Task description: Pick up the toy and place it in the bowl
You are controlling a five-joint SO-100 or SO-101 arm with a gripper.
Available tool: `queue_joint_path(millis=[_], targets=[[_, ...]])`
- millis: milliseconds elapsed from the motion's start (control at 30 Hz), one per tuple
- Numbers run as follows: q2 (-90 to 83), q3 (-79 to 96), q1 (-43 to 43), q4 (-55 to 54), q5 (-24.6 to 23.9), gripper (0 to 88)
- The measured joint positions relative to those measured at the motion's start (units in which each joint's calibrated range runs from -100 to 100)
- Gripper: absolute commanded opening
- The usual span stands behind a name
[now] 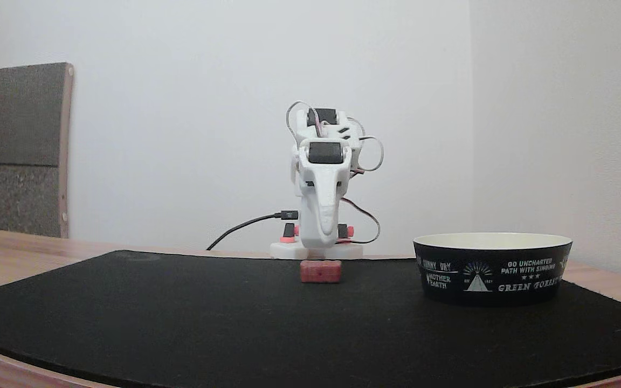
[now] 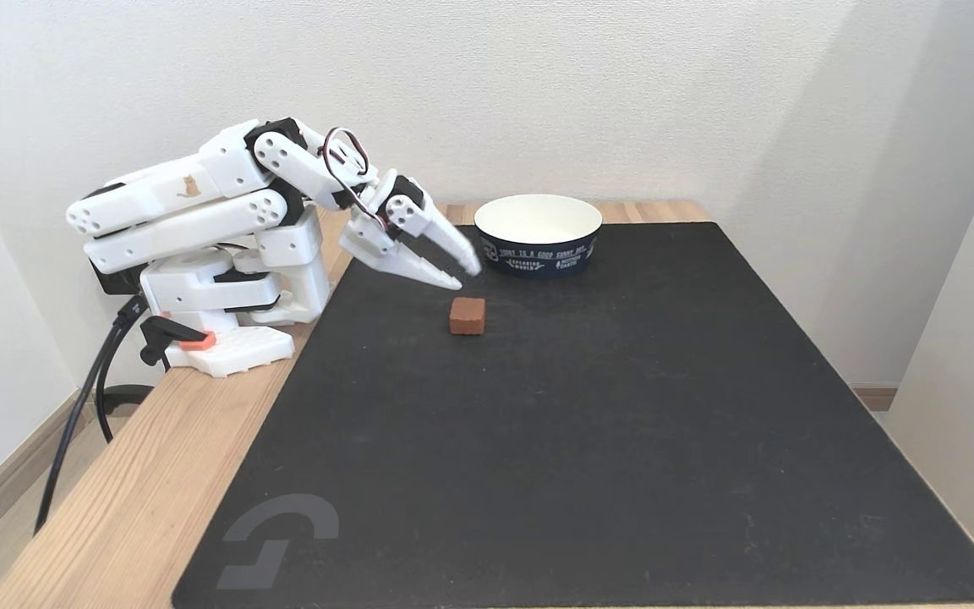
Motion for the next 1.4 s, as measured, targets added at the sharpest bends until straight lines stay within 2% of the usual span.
queue_joint_path(millis=[467, 967, 1400], targets=[[0.50, 0.00, 0.00, 0.00, 0.21, 31.5], [42.80, -13.51, -1.50, -2.70, 0.10, 31.5], [54.79, -24.75, -1.91, -4.31, 0.26, 31.5]])
